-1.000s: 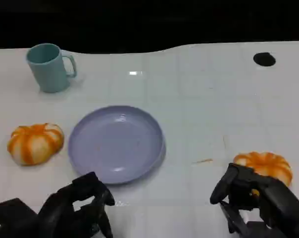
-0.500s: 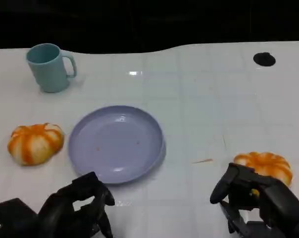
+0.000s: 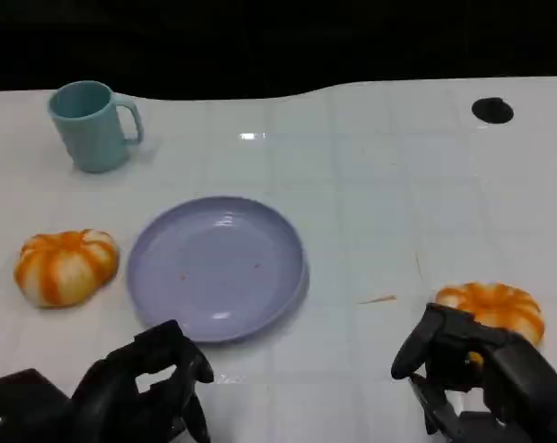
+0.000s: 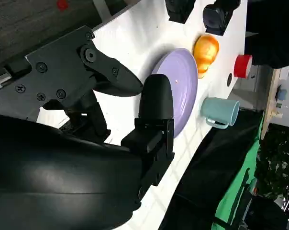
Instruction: Grasp the bread from the table and place it into the plate.
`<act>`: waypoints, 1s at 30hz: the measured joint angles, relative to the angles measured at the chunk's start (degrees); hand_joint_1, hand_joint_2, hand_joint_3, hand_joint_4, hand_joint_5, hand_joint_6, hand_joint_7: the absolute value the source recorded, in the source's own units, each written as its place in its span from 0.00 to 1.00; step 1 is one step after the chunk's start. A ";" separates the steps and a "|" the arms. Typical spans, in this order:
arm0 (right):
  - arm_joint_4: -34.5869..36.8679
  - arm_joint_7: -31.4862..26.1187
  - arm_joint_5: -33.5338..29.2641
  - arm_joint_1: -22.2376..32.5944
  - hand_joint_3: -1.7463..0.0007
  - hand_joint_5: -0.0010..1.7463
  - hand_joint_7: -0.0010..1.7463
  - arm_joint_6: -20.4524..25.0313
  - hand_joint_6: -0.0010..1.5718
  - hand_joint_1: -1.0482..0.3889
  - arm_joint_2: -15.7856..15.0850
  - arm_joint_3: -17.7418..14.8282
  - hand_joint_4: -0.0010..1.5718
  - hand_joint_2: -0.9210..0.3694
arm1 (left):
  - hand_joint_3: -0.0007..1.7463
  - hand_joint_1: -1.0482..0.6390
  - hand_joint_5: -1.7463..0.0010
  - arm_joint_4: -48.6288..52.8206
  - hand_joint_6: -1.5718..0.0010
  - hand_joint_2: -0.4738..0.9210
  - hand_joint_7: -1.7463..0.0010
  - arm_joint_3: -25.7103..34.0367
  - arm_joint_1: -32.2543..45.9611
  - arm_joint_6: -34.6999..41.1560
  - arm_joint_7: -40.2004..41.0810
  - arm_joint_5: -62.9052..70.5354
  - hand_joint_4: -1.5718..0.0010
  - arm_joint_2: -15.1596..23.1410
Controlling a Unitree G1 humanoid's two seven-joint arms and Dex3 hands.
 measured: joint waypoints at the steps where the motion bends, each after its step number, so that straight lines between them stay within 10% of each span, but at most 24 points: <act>1: 0.00 0.00 0.00 0.00 0.39 1.00 0.86 0.00 0.34 0.64 0.00 0.00 0.47 0.22 | 0.36 0.21 0.00 0.00 0.61 1.00 0.07 0.00 0.00 0.01 0.00 0.00 0.48 0.00; 16: -0.01 -2.31 -3.95 -0.08 0.25 0.86 0.67 -6.58 0.35 0.72 -0.67 -0.23 0.33 0.46 | 0.37 0.21 0.00 0.00 0.61 1.00 0.06 0.00 0.00 -0.02 0.00 0.05 0.48 0.00; 30: -2.49 -8.35 -22.23 -0.50 0.50 0.55 0.35 -11.38 0.36 0.63 -6.38 -1.48 0.26 0.43 | 0.36 0.21 0.00 0.00 0.61 1.00 0.07 -0.04 0.04 -0.09 0.00 0.26 0.48 0.00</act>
